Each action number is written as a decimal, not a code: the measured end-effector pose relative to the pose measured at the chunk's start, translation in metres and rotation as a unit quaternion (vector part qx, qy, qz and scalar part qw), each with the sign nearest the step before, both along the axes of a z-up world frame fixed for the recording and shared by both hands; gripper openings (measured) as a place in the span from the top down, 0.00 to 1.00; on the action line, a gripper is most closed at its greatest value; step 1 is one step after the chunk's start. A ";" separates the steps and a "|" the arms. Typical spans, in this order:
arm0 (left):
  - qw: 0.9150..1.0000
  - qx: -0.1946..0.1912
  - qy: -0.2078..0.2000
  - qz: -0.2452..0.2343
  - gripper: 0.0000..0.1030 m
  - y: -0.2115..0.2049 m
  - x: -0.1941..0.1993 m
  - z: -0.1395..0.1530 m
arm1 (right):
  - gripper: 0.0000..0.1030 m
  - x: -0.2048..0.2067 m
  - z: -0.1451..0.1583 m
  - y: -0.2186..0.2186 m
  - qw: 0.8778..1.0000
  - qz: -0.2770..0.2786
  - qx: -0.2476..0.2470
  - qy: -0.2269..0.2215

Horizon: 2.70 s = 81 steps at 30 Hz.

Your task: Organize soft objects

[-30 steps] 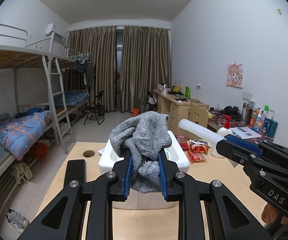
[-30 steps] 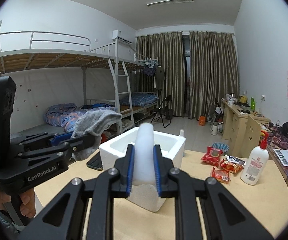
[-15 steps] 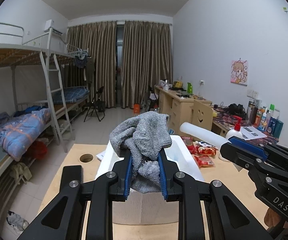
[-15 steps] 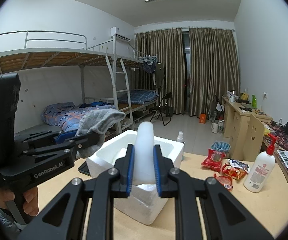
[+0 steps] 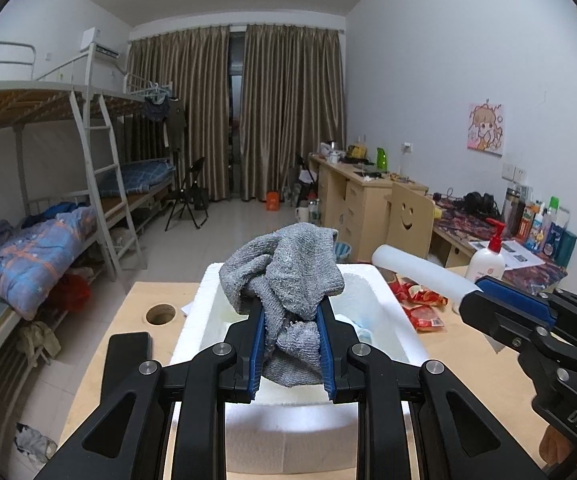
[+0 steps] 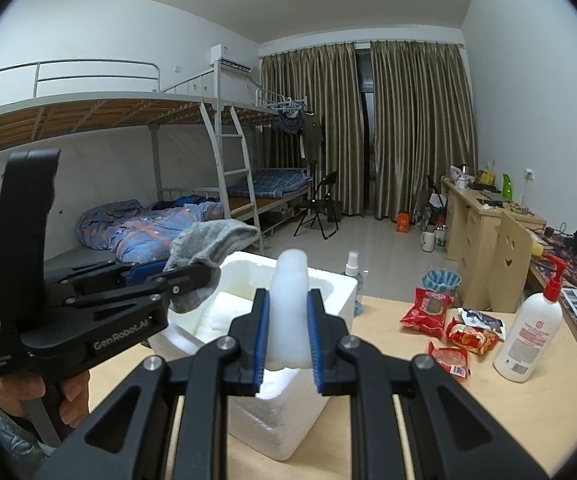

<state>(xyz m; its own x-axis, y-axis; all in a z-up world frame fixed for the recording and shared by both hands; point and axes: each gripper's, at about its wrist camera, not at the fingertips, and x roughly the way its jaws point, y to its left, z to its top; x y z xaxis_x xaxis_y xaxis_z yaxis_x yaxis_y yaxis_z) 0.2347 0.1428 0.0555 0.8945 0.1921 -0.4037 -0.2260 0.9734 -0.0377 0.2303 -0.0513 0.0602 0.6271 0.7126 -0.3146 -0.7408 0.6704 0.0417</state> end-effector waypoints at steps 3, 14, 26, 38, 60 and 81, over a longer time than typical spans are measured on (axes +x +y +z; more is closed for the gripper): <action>1.000 -0.001 0.004 -0.001 0.76 0.002 0.009 -0.001 | 0.80 0.002 0.000 0.002 1.000 0.001 0.000 0.002; 1.000 -0.001 0.004 0.005 0.02 0.006 0.022 -0.005 | 0.80 0.006 0.000 0.004 1.000 0.003 -0.003 0.003; 0.999 -0.002 -0.015 0.031 0.02 0.017 0.007 -0.004 | 0.80 0.007 0.000 0.007 1.000 0.001 -0.008 0.002; 0.998 0.025 -0.020 0.059 0.02 0.029 -0.014 -0.002 | 0.80 0.012 -0.003 0.024 1.000 0.011 -0.017 0.004; 0.995 0.015 -0.022 0.096 0.01 0.059 -0.032 -0.007 | 0.74 0.033 -0.012 0.061 0.998 0.030 -0.043 0.026; 0.995 0.019 -0.036 0.088 0.01 0.037 -0.056 0.007 | 0.33 0.007 0.002 0.026 1.000 0.020 -0.016 0.016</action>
<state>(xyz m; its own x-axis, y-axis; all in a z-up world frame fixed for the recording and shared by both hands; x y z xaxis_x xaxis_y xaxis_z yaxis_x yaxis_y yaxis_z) 0.1790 0.1800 0.0628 0.8723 0.3620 -0.3288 -0.3909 0.9201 -0.0239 0.2376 -0.0251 0.0617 0.5872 0.7260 -0.3579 -0.7656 0.6417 0.0453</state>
